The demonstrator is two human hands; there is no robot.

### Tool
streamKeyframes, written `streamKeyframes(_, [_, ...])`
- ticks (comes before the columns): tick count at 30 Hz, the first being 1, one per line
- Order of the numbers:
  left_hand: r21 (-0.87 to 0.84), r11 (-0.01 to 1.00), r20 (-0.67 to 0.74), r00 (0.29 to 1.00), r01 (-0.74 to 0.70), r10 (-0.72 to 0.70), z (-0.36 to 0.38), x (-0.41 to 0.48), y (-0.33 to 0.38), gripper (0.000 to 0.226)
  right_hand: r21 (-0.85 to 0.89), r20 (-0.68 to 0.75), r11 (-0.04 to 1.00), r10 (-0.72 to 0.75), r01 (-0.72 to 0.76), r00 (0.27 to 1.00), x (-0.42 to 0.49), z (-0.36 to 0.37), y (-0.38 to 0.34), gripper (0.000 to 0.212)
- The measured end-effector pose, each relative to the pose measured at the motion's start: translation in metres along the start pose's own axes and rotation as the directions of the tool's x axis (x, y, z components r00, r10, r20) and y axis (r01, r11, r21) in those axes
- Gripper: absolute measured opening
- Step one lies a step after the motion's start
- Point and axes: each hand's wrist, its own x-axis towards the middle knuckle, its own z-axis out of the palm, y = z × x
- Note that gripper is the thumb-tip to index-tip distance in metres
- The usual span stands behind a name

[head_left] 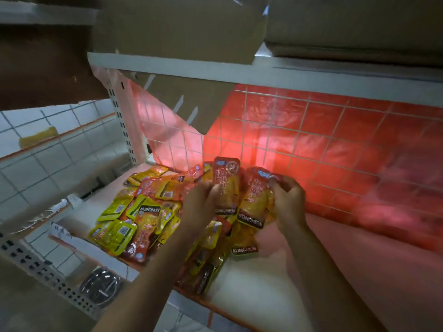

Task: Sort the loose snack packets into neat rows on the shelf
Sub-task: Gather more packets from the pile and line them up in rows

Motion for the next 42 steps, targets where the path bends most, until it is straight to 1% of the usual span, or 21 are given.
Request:
streamKeyframes(2, [-0.077, 0.994, 0.083, 0.994, 0.073, -0.067, 0.021, -0.004, 0.009, 0.034, 0.012, -0.023, 0.999, 0.039, -0.039, 0.999, -0.003, -0.023, 0.004, 0.011])
streamKeyframes(4, [-0.167, 0.975, 0.164, 0.979, 0.146, -0.119, 0.043, -0.01, 0.018, 0.032, 0.022, -0.046, 0.998, 0.061, -0.06, 0.997, -0.007, -0.049, 0.006, 0.003])
streamKeyframes(7, [-0.227, 0.954, 0.29, 0.949, 0.196, -0.126, 0.075, -0.022, 0.038, 0.025, 0.059, -0.083, 0.994, 0.101, -0.097, 0.991, -0.015, -0.092, 0.004, 0.005])
streamKeyframes(8, [-0.253, 0.938, 0.342, 0.929, 0.235, -0.14, 0.085, -0.027, 0.047, 0.021, 0.049, -0.105, 0.993, 0.108, -0.103, 0.989, -0.018, -0.106, 0.0, 0.007])
streamKeyframes(10, [-0.316, 0.88, 0.462, 0.867, 0.356, -0.185, 0.105, -0.04, 0.071, 0.013, -0.002, -0.149, 0.993, 0.116, -0.118, 0.982, -0.025, -0.137, -0.009, 0.011])
streamKeyframes(12, [-0.397, 0.796, 0.573, 0.801, 0.458, -0.175, 0.124, -0.054, 0.097, 0.007, -0.039, -0.202, 0.989, 0.133, -0.144, 0.97, -0.034, -0.17, -0.019, 0.014])
streamKeyframes(13, [-0.419, 0.773, 0.602, 0.783, 0.476, -0.156, 0.134, -0.06, 0.11, 0.008, -0.04, -0.23, 0.987, 0.142, -0.155, 0.963, -0.04, -0.186, -0.024, 0.019])
streamKeyframes(16, [-0.402, 0.773, 0.657, 0.743, 0.491, -0.13, 0.167, -0.083, 0.149, 0.011, -0.019, -0.271, 0.989, 0.133, -0.144, 0.953, -0.055, -0.241, -0.033, 0.014])
streamKeyframes(18, [-0.396, 0.768, 0.702, 0.705, 0.503, -0.099, 0.19, -0.104, 0.173, 0.011, -0.053, -0.322, 0.987, 0.126, -0.15, 0.938, -0.066, -0.281, -0.038, 0.013])
streamKeyframes(20, [-0.391, 0.759, 0.74, 0.668, 0.52, -0.077, 0.214, -0.13, 0.2, 0.009, -0.115, -0.359, 0.984, 0.085, -0.135, 0.929, -0.075, -0.326, -0.038, 0.017])
streamKeyframes(22, [-0.384, 0.748, 0.774, 0.631, 0.541, -0.059, 0.236, -0.159, 0.228, 0.009, -0.174, -0.377, 0.973, 0.076, -0.151, 0.923, -0.089, -0.371, -0.039, 0.026])
streamKeyframes(26, [-0.375, 0.719, 0.827, 0.562, 0.585, -0.026, 0.276, -0.222, 0.291, 0.008, -0.185, -0.453, 0.961, 0.102, -0.206, 0.886, -0.12, -0.458, -0.051, 0.03])
streamKeyframes(29, [-0.364, 0.719, 0.829, 0.558, 0.592, -0.04, 0.309, -0.263, 0.335, 0.009, -0.163, -0.483, 0.955, 0.14, -0.246, 0.865, -0.141, -0.524, -0.06, 0.028])
streamKeyframes(31, [-0.346, 0.73, 0.831, 0.554, 0.589, -0.053, 0.331, -0.288, 0.361, 0.007, -0.127, -0.519, 0.954, 0.17, -0.273, 0.838, -0.155, -0.567, -0.062, 0.032])
streamKeyframes(32, [-0.339, 0.734, 0.834, 0.549, 0.589, -0.055, 0.341, -0.299, 0.373, 0.007, -0.115, -0.526, 0.955, 0.176, -0.275, 0.832, -0.161, -0.589, -0.062, 0.03])
streamKeyframes(34, [-0.335, 0.752, 0.836, 0.548, 0.568, -0.041, 0.36, -0.319, 0.397, 0.014, -0.111, -0.544, 0.957, 0.165, -0.266, 0.822, -0.179, -0.625, -0.07, 0.02])
streamKeyframes(36, [-0.326, 0.783, 0.843, 0.538, 0.53, -0.013, 0.377, -0.336, 0.419, 0.022, -0.067, -0.576, 0.96, 0.187, -0.274, 0.796, -0.191, -0.656, -0.081, 0.02])
streamKeyframes(37, [-0.321, 0.795, 0.849, 0.529, 0.514, 0.0, 0.386, -0.343, 0.429, 0.023, -0.034, -0.578, 0.964, 0.198, -0.265, 0.792, -0.196, -0.67, -0.085, 0.018])
streamKeyframes(40, [-0.294, 0.82, 0.867, 0.498, 0.492, 0.012, 0.414, -0.36, 0.455, 0.013, 0.03, -0.613, 0.972, 0.202, -0.233, 0.764, -0.201, -0.71, -0.087, 0.01])
streamKeyframes(42, [-0.279, 0.847, 0.869, 0.494, 0.452, 0.022, 0.434, -0.37, 0.473, 0.01, 0.032, -0.634, 0.976, 0.188, -0.217, 0.75, -0.202, -0.733, -0.088, 0.016])
